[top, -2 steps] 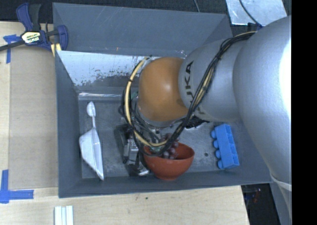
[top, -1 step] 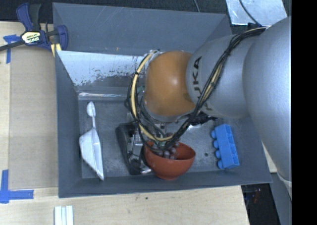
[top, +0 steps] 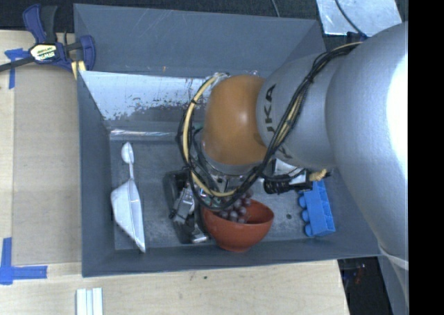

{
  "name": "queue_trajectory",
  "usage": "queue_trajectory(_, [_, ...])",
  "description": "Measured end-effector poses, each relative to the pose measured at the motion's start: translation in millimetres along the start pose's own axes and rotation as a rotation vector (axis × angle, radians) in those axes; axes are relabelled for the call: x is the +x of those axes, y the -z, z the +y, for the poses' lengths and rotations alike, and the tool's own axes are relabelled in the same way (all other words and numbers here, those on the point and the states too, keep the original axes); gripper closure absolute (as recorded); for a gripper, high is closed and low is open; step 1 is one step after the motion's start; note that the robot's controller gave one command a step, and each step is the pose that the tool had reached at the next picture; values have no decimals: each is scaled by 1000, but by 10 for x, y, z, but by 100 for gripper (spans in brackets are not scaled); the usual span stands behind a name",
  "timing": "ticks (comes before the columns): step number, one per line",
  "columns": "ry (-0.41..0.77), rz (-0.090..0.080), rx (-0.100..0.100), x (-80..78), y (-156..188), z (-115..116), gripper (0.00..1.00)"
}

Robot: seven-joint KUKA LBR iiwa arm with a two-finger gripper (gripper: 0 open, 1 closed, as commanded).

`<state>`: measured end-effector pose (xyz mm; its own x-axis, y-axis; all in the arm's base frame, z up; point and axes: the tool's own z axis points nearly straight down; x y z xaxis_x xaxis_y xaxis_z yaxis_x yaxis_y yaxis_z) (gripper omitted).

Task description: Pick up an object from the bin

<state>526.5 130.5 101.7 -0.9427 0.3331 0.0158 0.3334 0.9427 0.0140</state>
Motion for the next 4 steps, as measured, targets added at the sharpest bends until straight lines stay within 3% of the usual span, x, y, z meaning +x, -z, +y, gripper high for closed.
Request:
queue_trajectory(1, [118,-15,0,65,-203,42,0])
queue_trajectory(2, [144,-30,-18,98,-203,-17,100])
queue_trajectory(4, [145,-28,-17,112,-57,-22,100])
